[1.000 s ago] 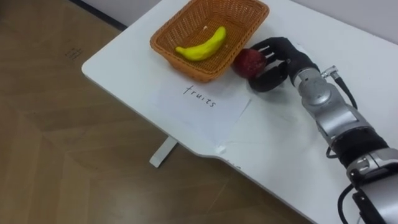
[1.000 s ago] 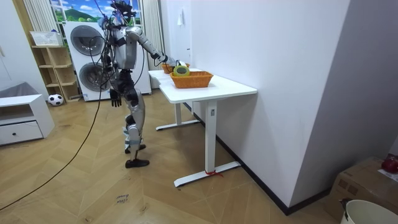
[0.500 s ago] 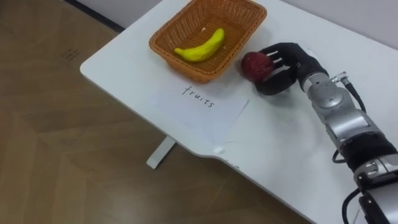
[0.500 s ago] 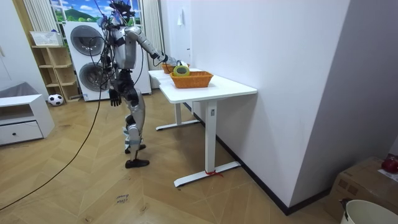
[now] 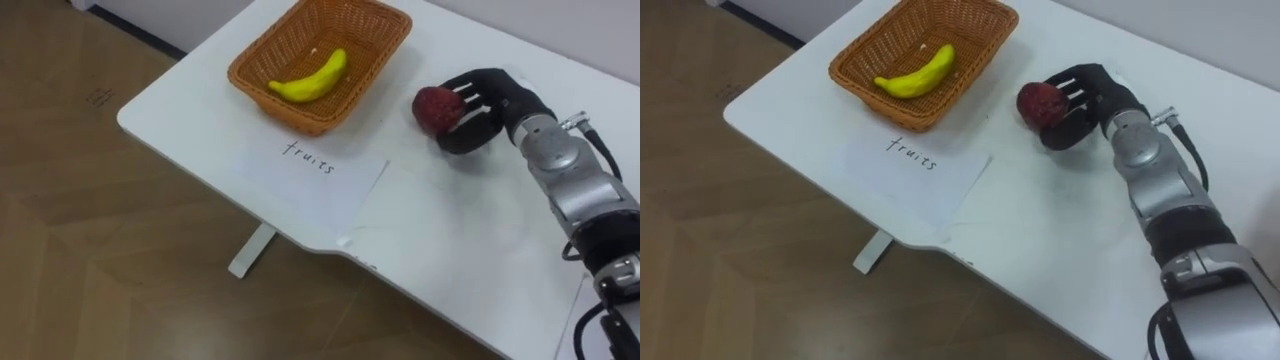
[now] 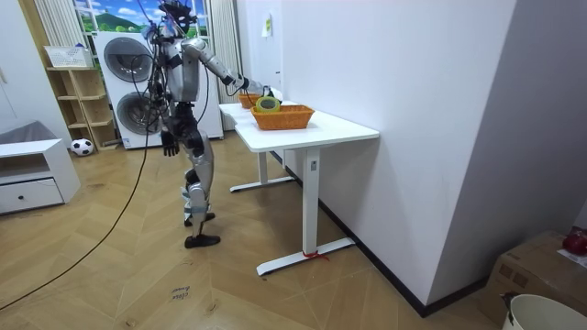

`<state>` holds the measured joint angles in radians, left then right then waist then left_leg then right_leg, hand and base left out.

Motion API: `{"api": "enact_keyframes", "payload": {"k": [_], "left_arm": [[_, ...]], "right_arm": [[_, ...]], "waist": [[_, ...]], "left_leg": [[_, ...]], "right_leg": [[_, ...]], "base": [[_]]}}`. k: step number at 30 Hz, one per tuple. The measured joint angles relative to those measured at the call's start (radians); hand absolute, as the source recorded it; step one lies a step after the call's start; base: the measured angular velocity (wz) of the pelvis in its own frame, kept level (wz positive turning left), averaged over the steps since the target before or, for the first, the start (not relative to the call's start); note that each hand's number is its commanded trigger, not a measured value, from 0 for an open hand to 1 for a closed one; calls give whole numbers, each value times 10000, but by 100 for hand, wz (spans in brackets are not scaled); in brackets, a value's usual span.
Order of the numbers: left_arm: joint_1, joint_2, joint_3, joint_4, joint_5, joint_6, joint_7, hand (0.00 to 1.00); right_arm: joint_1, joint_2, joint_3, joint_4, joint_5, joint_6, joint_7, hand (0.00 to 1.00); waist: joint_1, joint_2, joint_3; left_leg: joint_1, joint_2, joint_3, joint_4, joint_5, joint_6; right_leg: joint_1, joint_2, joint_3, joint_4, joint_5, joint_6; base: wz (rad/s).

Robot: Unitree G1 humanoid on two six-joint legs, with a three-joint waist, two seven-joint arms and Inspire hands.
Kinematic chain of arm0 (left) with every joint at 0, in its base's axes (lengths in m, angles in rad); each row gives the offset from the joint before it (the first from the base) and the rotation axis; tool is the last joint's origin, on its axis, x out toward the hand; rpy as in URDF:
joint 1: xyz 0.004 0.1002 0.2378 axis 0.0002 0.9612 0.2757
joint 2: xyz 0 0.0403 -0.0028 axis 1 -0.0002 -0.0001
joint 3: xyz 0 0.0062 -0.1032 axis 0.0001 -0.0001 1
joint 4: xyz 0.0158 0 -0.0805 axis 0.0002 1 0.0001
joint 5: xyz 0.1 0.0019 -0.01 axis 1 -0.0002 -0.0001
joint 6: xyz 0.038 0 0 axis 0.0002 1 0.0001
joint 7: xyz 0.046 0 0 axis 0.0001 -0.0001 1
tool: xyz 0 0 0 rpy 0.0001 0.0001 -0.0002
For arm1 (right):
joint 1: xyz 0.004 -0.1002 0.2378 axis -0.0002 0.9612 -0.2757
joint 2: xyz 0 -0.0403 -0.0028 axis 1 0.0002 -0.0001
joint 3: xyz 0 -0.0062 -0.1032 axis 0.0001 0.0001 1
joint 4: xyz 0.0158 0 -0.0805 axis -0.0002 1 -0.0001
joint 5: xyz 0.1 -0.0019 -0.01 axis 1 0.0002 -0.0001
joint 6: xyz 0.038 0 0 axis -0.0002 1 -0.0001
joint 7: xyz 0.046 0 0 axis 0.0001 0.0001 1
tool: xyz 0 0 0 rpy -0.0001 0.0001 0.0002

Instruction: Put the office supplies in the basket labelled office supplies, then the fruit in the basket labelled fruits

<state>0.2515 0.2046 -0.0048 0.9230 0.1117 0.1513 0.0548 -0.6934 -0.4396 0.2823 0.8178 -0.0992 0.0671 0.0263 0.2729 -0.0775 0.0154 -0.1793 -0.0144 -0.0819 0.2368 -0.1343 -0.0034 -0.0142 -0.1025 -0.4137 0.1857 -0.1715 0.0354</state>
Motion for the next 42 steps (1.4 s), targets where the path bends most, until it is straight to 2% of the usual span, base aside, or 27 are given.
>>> {"api": "enact_keyframes", "payload": {"k": [10, 16, 24, 28, 34, 39, 42], "left_arm": [[164, -1, 5, -18, 13, -3, 16, 0], [280, -2, 2, 17, 12, -2, 15, 0], [346, -3, 5, 92, 11, 16, 26, 0], [443, 2, 6, -133, 21, 63, 31, 0], [536, 4, 6, -485, 20, 178, 215, 0], [695, 6, 14, -491, 17, 222, 286, 0], [734, 7, 20, -510, 10, 214, 287, 0]], "right_arm": [[76, -42, -5, -501, -421, 12, -6, 100], [75, -49, -4, -1124, -352, 9, -13, 100], [54, -54, -5, -1256, 87, -1, -252, 100], [41, -60, 15, -1656, 133, 222, -353, 100], [-80, -65, 18, -1646, 246, 539, -414, 100], [-177, -57, 39, -1641, 575, 666, -462, 100], [-209, -56, 121, -1640, 576, 665, -458, 100]], "waist": [[-24, -6, -14], [-157, -5, -15], [-145, -92, -74], [-115, -160, -107], [131, -363, -112], [402, -401, -89], [652, -439, -5]], "left_leg": [[225, -1, 5, 4, -2, -1], [354, 3, 13, -22, -3, -2], [455, 9, 41, -45, 2, -3], [384, 16, 69, -46, 8, -9], [351, 4, -22, -47, 7, -8], [345, 2, -89, -55, 8, -10], [390, 3, -106, -69, 7, -11]], "right_leg": [[221, 0, -22, -4, 0, 0], [330, 2, -31, 3, -2, 4], [391, 0, -35, 16, -5, 7], [315, -6, -109, 19, -4, 7], [347, -18, -327, 25, -4, 7], [389, -23, -579, 19, -6, 10], [427, -22, -573, 16, -14, 22]], "base": [[0], [0], [-2], [-1], [6], [5], [2]]}}
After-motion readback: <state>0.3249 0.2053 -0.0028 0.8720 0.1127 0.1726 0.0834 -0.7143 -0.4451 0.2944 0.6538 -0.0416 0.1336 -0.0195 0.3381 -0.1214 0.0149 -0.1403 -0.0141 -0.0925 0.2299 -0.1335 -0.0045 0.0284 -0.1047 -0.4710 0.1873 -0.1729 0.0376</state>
